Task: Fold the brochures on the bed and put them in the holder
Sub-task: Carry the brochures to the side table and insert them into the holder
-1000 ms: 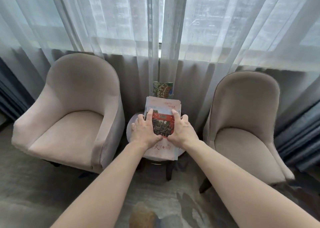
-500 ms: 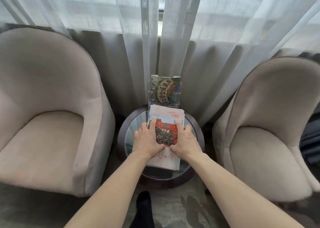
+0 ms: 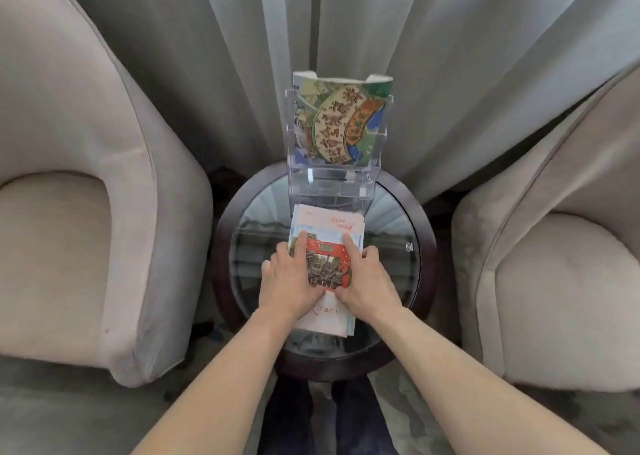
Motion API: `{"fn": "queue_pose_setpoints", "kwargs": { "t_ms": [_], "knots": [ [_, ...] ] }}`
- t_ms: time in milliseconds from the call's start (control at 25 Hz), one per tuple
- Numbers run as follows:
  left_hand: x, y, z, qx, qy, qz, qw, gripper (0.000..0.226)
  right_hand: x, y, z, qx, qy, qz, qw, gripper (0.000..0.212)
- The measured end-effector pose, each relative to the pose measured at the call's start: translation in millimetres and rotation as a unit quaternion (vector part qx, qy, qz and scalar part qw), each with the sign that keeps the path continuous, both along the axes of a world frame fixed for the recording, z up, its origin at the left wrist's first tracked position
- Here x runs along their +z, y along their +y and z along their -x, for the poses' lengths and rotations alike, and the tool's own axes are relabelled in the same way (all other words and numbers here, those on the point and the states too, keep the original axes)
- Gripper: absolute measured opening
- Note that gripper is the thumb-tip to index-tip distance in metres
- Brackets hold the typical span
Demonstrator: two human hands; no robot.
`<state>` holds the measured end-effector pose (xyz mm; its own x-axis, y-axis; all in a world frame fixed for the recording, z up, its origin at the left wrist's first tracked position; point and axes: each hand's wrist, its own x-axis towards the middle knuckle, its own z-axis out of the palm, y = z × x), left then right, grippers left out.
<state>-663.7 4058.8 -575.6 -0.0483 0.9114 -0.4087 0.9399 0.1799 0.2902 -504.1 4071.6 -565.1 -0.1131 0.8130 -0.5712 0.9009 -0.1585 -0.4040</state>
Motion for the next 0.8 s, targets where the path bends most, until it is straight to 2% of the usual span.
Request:
{"fn": "queue_pose_setpoints", "kwargs": {
  "t_ms": [240, 400, 480, 600, 800],
  "knots": [
    [-49, -7, -9, 0.04, -0.061, 0.054, 0.996, 0.11, -45, 2, -8, 0.022, -0.004, 0.038, 0.999, 0.1],
    [-56, -19, -20, -0.01, 0.035, 0.009, 0.999, 0.102, -51, -6, -3, 0.077, -0.092, -0.067, 0.99, 0.085],
    [-56, -19, -24, -0.055, 0.056, -0.004, 0.997, 0.097, -50, -10, 2, 0.11, -0.099, -0.094, 0.984, 0.077],
    [-59, -19, -28, -0.097, 0.068, 0.015, 0.993, 0.093, -52, -12, 3, 0.139, -0.1, -0.096, 0.981, 0.07],
    [-54, -11, -25, -0.118, 0.074, 0.046, 0.989, 0.095, -50, -7, 4, 0.158, -0.111, -0.076, 0.978, 0.075]
  ]
}}
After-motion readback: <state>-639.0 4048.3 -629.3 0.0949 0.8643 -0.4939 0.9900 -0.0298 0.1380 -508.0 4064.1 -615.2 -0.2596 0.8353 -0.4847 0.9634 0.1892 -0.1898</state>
